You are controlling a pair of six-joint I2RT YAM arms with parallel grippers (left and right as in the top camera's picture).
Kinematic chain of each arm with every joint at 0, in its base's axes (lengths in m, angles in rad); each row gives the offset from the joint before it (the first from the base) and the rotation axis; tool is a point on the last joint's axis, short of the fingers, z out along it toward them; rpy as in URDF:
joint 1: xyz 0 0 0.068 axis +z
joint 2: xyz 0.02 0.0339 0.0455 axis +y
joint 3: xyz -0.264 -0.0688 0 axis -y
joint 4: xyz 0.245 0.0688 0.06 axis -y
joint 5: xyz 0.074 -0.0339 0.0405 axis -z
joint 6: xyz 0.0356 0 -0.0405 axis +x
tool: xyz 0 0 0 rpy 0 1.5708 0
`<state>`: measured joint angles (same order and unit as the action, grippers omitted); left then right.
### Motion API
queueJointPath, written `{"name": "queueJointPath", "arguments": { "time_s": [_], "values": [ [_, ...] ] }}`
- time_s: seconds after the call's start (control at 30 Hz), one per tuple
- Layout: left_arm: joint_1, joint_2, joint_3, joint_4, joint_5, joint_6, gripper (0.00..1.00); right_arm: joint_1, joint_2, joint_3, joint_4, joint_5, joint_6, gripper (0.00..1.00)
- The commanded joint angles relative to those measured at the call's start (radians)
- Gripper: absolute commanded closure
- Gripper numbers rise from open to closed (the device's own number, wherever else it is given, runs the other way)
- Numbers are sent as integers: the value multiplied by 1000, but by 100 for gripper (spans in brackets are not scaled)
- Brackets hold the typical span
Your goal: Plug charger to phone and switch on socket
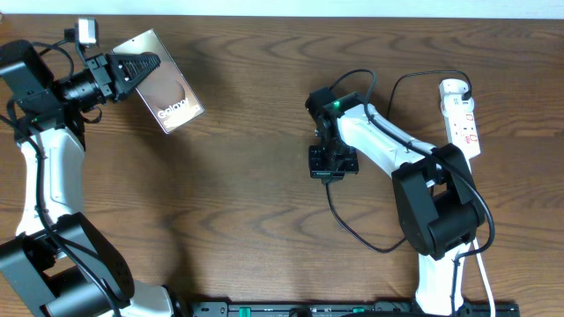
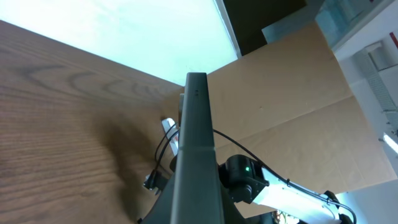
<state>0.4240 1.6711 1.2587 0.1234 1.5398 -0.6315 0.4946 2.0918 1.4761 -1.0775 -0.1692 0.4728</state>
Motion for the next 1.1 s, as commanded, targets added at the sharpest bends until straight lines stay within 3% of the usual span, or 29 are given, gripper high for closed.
{"name": "queueJointPath", "arguments": {
  "time_s": [0.0, 1.07],
  "values": [
    [1, -10, 2, -4, 31, -8, 92, 14, -27, -14, -5, 28, 31, 99],
    [1, -10, 2, -10, 31, -9, 92, 18, -27, -224, 67, -24, 67, 99]
  ]
}}
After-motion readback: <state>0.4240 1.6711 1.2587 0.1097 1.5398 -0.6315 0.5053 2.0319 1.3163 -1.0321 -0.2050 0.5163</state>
